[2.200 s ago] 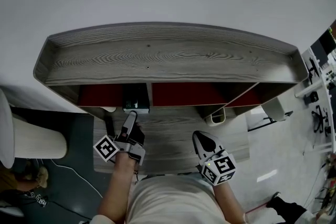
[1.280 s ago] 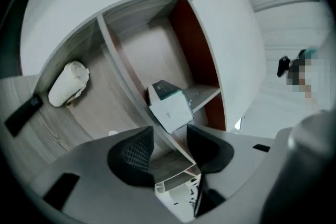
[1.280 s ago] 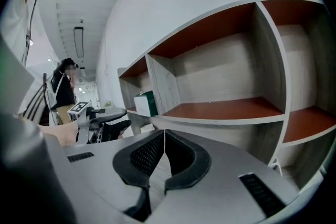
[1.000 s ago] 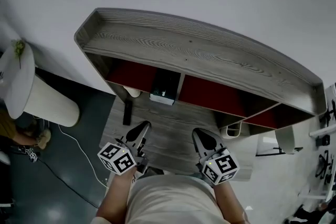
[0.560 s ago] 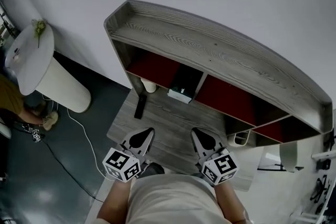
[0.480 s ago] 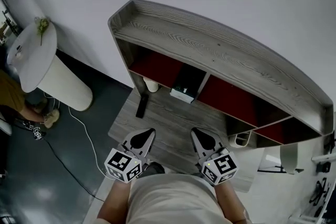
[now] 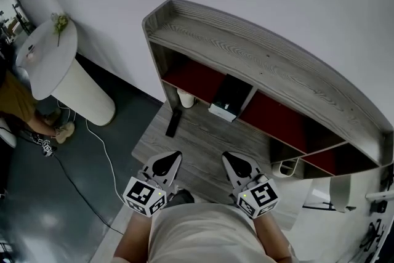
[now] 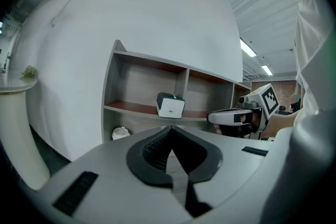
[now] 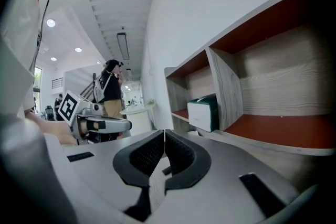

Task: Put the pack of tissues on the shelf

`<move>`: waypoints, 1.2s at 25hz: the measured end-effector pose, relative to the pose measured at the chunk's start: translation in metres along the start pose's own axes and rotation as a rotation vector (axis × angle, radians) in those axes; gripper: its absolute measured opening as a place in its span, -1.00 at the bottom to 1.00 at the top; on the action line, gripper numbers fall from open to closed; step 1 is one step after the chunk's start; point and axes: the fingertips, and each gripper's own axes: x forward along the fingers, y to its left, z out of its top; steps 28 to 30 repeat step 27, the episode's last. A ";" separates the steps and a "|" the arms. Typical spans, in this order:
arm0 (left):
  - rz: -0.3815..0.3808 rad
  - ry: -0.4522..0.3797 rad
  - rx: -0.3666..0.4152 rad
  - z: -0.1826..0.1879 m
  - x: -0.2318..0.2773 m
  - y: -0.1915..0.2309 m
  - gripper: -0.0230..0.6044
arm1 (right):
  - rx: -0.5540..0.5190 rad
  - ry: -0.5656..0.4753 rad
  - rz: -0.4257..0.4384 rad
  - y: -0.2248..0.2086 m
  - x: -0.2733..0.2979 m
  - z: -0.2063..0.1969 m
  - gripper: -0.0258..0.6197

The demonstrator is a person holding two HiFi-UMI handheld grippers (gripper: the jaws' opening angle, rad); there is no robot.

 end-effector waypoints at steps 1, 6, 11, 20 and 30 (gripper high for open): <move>0.006 0.000 -0.006 0.000 -0.001 0.002 -0.88 | -0.010 -0.004 0.012 0.003 0.000 0.002 -0.83; 0.033 -0.001 -0.030 -0.002 -0.001 0.009 -0.88 | -0.075 -0.018 0.045 0.014 0.001 0.010 -0.83; 0.014 0.001 -0.046 0.000 0.001 0.008 -0.88 | -0.072 -0.014 0.042 0.016 -0.001 0.009 -0.83; -0.052 -0.016 -0.034 0.003 0.005 -0.003 -0.88 | -0.061 -0.009 0.016 0.010 -0.002 0.006 -0.83; -0.036 -0.022 -0.077 0.003 0.005 0.007 -0.88 | -0.062 -0.005 0.010 0.010 0.000 0.004 -0.83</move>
